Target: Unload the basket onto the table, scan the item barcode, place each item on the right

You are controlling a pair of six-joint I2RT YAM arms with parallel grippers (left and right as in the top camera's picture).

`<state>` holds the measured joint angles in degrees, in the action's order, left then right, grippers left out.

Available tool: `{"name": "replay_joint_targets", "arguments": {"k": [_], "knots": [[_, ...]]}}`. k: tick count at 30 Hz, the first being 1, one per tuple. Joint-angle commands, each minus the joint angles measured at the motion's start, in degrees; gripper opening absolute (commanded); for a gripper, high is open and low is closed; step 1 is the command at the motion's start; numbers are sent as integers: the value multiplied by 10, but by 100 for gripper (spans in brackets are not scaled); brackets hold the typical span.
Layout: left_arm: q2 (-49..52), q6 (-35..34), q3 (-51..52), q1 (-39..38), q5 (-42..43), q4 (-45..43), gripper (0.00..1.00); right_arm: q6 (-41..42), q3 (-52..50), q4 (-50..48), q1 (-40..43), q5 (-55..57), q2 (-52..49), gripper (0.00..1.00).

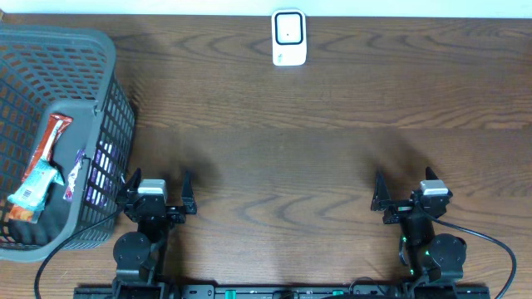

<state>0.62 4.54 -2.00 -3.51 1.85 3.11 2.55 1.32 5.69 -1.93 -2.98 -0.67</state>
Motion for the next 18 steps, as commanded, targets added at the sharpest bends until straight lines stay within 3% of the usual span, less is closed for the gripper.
{"name": "replay_joint_targets", "arguments": {"k": [1,5,7,10,14,18], "knots": [[-4,1,18,2,6,5,98,2,-3,-1,4,3,3,99],[-4,1,18,2,18,-9,98,2,-3,-1,4,2,3,99],[-4,-5,17,2,82,-26,98,2,-3,-1,4,2,3,99],[-4,-17,17,2,180,-163,98,2,-3,-1,5,3,3,99],[3,-73,-4,2,176,-318,98,2,-3,-1,5,3,3,99],[48,-66,-81,2,165,-329,97,2,-3,-1,4,3,3,99]]}}
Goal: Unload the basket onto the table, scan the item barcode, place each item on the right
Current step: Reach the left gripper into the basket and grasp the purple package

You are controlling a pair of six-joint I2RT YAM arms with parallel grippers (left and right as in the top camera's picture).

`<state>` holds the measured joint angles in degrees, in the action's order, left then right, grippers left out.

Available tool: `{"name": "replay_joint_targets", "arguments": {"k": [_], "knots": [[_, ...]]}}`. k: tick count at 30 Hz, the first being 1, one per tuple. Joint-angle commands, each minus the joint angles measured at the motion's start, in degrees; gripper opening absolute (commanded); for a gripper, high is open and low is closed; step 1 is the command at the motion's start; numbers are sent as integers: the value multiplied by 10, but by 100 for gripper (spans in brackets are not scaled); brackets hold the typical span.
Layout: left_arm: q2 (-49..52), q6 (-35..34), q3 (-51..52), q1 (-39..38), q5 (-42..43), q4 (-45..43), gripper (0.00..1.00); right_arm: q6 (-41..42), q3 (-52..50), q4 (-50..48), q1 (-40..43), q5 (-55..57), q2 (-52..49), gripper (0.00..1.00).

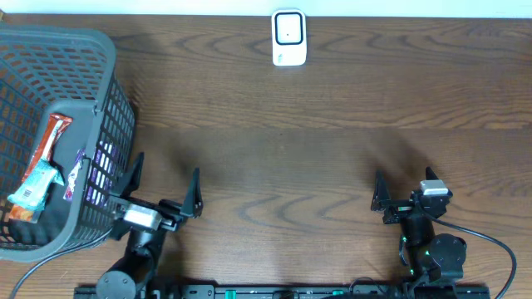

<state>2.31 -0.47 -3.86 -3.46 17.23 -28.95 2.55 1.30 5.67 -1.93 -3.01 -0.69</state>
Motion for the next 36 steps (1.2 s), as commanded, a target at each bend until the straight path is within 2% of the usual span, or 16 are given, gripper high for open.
{"name": "replay_joint_targets", "arguments": {"k": [1,4,8,10,12,15,18,22,24,29,30,34,36], "knots": [[56,-13,-94,2,-9,-7,98,2,-3,-1,4,3,4,99],[157,4,-225,10,-49,41,98,2,-3,-1,5,3,4,99],[330,108,-477,30,-25,260,97,2,-3,-1,4,3,4,99],[412,110,-588,31,-10,370,98,2,-3,-1,5,3,4,99],[483,124,-665,33,-61,435,98,2,-3,-1,4,3,4,99],[569,121,-770,45,-136,495,98,2,-3,-1,4,3,4,99],[666,60,-928,101,-228,627,97,2,-3,-1,5,3,4,99],[779,50,-1108,213,-233,798,98,2,-3,-1,5,3,4,99],[810,37,-1144,258,-233,857,98,2,-3,-1,4,3,4,99],[862,30,-1143,347,-228,956,98,2,-3,-1,5,3,4,99],[887,39,-1143,365,-228,1013,98,2,-3,-1,5,3,4,99],[928,45,-1121,378,-217,1070,96,2,-3,-1,4,3,4,99],[940,73,-1104,378,-173,1074,96,2,-3,-1,4,3,4,99]]}}
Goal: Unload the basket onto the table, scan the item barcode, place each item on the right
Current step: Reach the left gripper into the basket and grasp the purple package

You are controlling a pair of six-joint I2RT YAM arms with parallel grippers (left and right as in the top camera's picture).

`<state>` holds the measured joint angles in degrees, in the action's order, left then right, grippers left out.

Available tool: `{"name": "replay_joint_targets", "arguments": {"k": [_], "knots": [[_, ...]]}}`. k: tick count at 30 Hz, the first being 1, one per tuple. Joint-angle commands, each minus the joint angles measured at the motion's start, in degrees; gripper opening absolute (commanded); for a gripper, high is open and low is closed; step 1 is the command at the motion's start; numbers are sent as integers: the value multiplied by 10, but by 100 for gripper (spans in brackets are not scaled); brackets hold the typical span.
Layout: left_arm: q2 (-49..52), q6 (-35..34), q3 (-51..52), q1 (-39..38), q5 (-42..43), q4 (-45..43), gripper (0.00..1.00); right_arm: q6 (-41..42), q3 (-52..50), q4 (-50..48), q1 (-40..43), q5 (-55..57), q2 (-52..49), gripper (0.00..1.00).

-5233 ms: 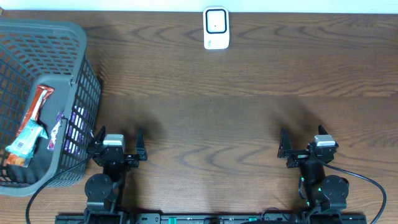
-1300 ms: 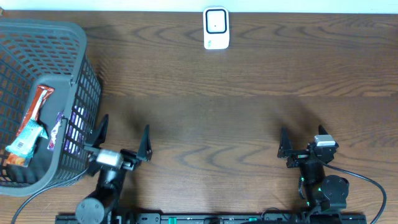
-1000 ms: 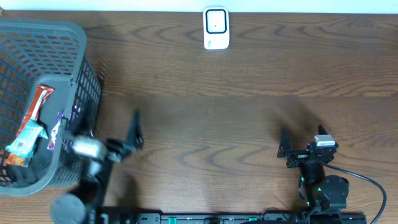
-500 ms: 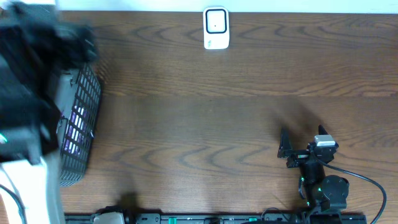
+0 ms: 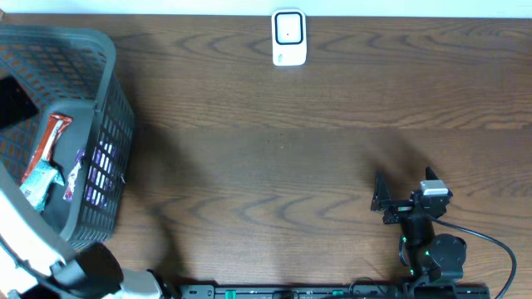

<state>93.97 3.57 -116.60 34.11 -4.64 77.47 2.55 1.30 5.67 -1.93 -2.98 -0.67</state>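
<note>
A grey mesh basket point(image 5: 116, 100) at the left holds snack packets: a red-orange wrapper point(image 5: 51, 135), a teal packet point(image 5: 37, 178) and a purple-white one point(image 5: 79, 173). The white barcode scanner point(image 5: 288, 37) stands at the far edge, middle. My left arm rises from the bottom left corner, its white link point(image 5: 25, 237) crossing the basket. A dark blurred shape over the basket's left side looks like my left gripper point(image 5: 15, 104); its jaws cannot be made out. My right gripper point(image 5: 403, 184) rests near the front right, open and holding nothing.
The dark wooden table point(image 5: 283, 141) stretches between the basket and the right arm. A black cable point(image 5: 486, 241) loops from the right arm's base point(image 5: 436, 253) at the front edge.
My left arm was low beside the basket's front corner with its fingers spread. Now it is raised close to the camera and reaches over the basket. The right arm has not moved.
Both grippers first rested open at the table's front edge. Then the left one was turned toward the basket with its fingers spread wider. Now the left arm is over the basket, while the packets lie where they were.
</note>
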Motion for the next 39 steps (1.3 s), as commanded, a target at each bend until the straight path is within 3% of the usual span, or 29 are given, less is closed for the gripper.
{"name": "replay_joint_targets", "arguments": {"k": [1,12,23,25,32,35,37,39], "knots": [[31,55,32,2,73,21,96,2,-3,-1,5,3,3,99],[79,71,160,2,85,38,96,2,-3,-1,4,3,3,99],[79,71,315,2,85,-83,95,2,-3,-1,5,3,3,99],[79,71,335,2,85,-101,91,2,-3,-1,5,3,3,99],[83,67,373,2,143,-137,65,2,-3,-1,5,3,3,99],[84,67,377,2,154,-133,67,2,-3,-1,5,3,3,99],[84,64,377,2,154,-138,86,2,-3,-1,4,3,3,99],[84,44,377,2,154,-161,86,2,-3,-1,5,3,3,99]]}}
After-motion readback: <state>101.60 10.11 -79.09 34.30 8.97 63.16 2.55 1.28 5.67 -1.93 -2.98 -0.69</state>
